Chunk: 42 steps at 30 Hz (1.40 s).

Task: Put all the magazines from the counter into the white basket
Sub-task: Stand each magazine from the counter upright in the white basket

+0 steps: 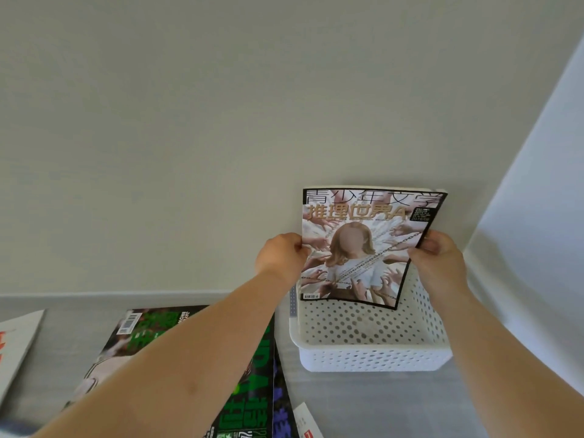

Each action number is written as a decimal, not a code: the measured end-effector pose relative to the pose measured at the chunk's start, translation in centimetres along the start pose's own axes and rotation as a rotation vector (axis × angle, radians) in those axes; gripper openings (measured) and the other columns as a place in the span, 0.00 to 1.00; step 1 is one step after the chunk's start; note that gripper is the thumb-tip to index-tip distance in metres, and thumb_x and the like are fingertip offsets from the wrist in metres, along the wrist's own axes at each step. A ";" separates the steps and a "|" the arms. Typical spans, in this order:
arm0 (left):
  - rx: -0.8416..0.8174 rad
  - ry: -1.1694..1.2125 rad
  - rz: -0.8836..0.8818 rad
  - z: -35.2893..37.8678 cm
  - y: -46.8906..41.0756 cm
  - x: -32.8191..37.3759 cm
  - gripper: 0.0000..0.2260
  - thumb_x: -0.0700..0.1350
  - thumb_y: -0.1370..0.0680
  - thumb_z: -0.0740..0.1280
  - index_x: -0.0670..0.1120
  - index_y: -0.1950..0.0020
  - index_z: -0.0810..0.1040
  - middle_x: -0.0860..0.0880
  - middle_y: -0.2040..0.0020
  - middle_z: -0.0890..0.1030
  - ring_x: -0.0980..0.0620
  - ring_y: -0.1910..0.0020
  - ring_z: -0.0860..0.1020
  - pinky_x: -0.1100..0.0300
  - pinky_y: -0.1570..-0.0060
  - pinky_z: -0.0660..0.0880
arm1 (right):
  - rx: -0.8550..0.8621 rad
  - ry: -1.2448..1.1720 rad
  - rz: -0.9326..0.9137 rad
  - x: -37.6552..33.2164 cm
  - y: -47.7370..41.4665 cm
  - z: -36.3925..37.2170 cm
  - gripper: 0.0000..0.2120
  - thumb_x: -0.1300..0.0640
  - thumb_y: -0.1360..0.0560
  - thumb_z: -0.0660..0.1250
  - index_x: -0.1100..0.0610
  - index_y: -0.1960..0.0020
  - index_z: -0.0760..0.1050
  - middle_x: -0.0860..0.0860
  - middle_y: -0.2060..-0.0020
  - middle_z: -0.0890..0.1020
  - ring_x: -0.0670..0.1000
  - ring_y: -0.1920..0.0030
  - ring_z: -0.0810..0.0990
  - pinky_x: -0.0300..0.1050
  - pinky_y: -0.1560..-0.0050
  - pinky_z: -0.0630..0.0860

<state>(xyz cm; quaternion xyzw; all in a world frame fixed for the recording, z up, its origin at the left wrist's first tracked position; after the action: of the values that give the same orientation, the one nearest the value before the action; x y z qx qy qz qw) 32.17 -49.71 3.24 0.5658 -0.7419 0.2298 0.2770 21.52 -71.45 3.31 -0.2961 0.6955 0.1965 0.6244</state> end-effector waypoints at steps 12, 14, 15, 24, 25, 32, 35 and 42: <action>0.056 -0.046 -0.037 -0.2 -1.7 -0.5 0.11 0.49 0.26 0.64 0.45 0.48 0.76 0.44 0.50 0.81 0.44 0.51 0.78 0.58 0.56 0.70 | -0.025 0.099 -0.028 0.1 -0.7 1.5 0.14 0.69 0.28 0.58 0.54 0.50 0.73 0.55 0.37 0.71 0.50 0.37 0.69 0.23 0.65 0.68; 0.058 -0.005 -0.066 -0.6 -1.4 -1.1 0.14 0.52 0.27 0.65 0.45 0.47 0.75 0.46 0.50 0.80 0.46 0.54 0.76 0.58 0.57 0.70 | -0.005 0.123 -0.034 0.1 -0.4 1.0 0.16 0.68 0.27 0.59 0.57 0.42 0.72 0.54 0.37 0.70 0.47 0.41 0.68 0.21 0.68 0.66; 0.068 0.021 -0.083 -0.9 -1.1 -1.6 0.15 0.53 0.27 0.65 0.45 0.46 0.75 0.47 0.52 0.80 0.47 0.56 0.75 0.59 0.58 0.69 | 0.021 0.143 -0.051 0.0 -0.1 0.5 0.17 0.67 0.27 0.58 0.58 0.40 0.71 0.54 0.37 0.70 0.47 0.41 0.68 0.22 0.66 0.66; 0.059 0.171 -0.052 -5.4 8.4 -10.7 0.04 0.45 0.24 0.62 0.54 0.57 0.73 0.59 0.58 0.76 0.55 0.59 0.80 0.59 0.63 0.78 | 0.146 0.162 -0.263 -3.0 9.5 -0.4 0.15 0.62 0.30 0.58 0.59 0.44 0.73 0.51 0.48 0.72 0.51 0.45 0.70 0.44 0.44 0.65; 0.077 0.168 -0.083 -6.1 9.7 -12.6 0.05 0.44 0.24 0.62 0.54 0.58 0.73 0.58 0.58 0.78 0.55 0.63 0.82 0.63 0.68 0.77 | 0.124 0.148 -0.280 -2.7 11.5 0.1 0.14 0.63 0.30 0.59 0.60 0.45 0.73 0.49 0.50 0.71 0.51 0.46 0.70 0.44 0.44 0.64; 0.064 -0.113 -0.355 -10.1 17.0 -24.4 0.17 0.44 0.26 0.66 0.46 0.38 0.72 0.43 0.33 0.69 0.43 0.37 0.70 0.49 0.38 0.69 | -0.459 0.545 -0.160 5.1 25.1 9.2 0.18 0.58 0.25 0.60 0.53 0.36 0.67 0.49 0.33 0.67 0.47 0.32 0.62 0.43 0.32 0.61; -0.157 -0.293 -0.242 -9.9 18.4 -26.2 0.26 0.51 0.28 0.67 0.49 0.32 0.65 0.47 0.27 0.62 0.47 0.30 0.63 0.53 0.31 0.62 | -0.591 0.735 -0.086 7.5 27.4 11.0 0.23 0.50 0.24 0.58 0.51 0.30 0.59 0.49 0.28 0.60 0.49 0.27 0.55 0.46 0.27 0.53; -0.362 -0.681 0.110 -9.0 17.8 -25.4 0.23 0.56 0.24 0.58 0.53 0.30 0.61 0.53 0.27 0.63 0.52 0.29 0.62 0.58 0.30 0.57 | -0.627 0.882 -0.053 8.2 28.3 11.3 0.25 0.47 0.24 0.56 0.50 0.29 0.55 0.47 0.26 0.56 0.49 0.26 0.50 0.47 0.26 0.45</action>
<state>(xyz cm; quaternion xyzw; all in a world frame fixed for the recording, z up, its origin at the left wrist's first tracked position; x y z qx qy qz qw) 21.56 -21.26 -7.63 0.5112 -0.8490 -0.0914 0.0974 11.03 -44.39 -9.10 -0.5402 0.7918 0.2360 0.1598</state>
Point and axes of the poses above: each hand's wrist, its own y-axis away from the middle knuckle, its own z-axis out of the palm, x = y × z, the point moved 7 cm from there along -y, towards the middle knuckle
